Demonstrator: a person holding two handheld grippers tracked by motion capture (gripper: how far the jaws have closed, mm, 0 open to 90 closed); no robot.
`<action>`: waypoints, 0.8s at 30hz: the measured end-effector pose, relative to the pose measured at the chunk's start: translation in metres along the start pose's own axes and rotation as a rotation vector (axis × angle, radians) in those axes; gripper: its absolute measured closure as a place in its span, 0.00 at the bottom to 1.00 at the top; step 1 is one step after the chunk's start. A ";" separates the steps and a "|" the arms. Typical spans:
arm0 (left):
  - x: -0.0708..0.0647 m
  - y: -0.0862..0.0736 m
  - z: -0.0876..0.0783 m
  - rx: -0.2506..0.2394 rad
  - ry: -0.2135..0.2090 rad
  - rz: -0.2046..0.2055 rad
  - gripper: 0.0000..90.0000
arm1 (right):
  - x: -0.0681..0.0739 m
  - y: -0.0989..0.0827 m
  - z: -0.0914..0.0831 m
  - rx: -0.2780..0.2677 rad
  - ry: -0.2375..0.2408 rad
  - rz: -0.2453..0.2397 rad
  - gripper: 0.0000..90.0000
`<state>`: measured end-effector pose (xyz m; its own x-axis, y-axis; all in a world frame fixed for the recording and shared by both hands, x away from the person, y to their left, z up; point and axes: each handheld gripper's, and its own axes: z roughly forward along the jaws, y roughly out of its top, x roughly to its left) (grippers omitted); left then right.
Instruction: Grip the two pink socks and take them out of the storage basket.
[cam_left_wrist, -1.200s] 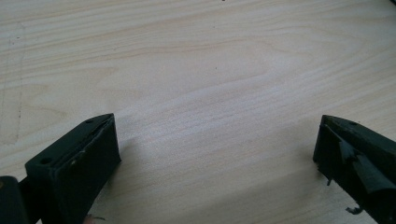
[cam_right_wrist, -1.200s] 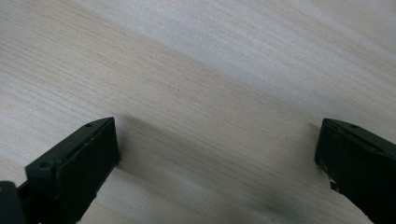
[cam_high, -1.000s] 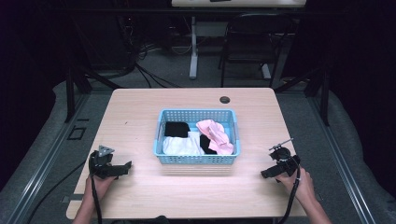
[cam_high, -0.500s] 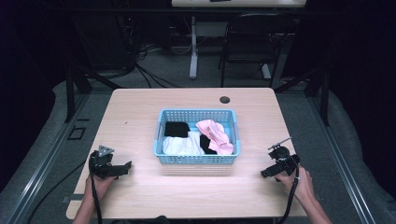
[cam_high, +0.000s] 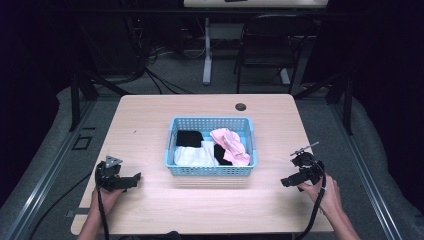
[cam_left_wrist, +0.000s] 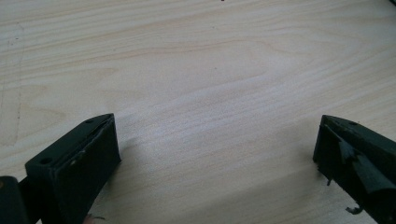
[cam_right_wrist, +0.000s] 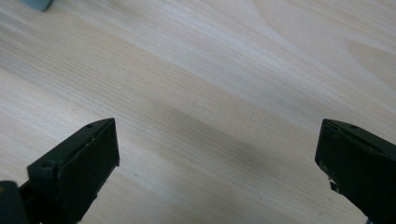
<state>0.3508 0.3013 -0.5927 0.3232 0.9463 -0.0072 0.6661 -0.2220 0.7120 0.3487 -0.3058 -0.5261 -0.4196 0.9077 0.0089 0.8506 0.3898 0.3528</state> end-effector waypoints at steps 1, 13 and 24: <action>0.000 0.000 0.000 0.000 0.000 0.000 0.00 | 0.001 0.001 -0.004 -0.002 0.008 -0.008 0.00; 0.000 -0.001 0.000 0.000 0.006 -0.002 0.00 | 0.015 0.014 -0.025 -0.019 0.021 -0.065 0.01; 0.000 -0.001 -0.001 0.004 0.004 0.000 0.00 | 0.030 0.033 -0.043 -0.057 0.037 -0.110 0.00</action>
<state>0.3500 0.3016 -0.5925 0.3199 0.9474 -0.0044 0.6691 -0.2226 0.7091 0.3502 -0.2725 -0.4740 -0.5213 0.8534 0.0016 0.7800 0.4758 0.4064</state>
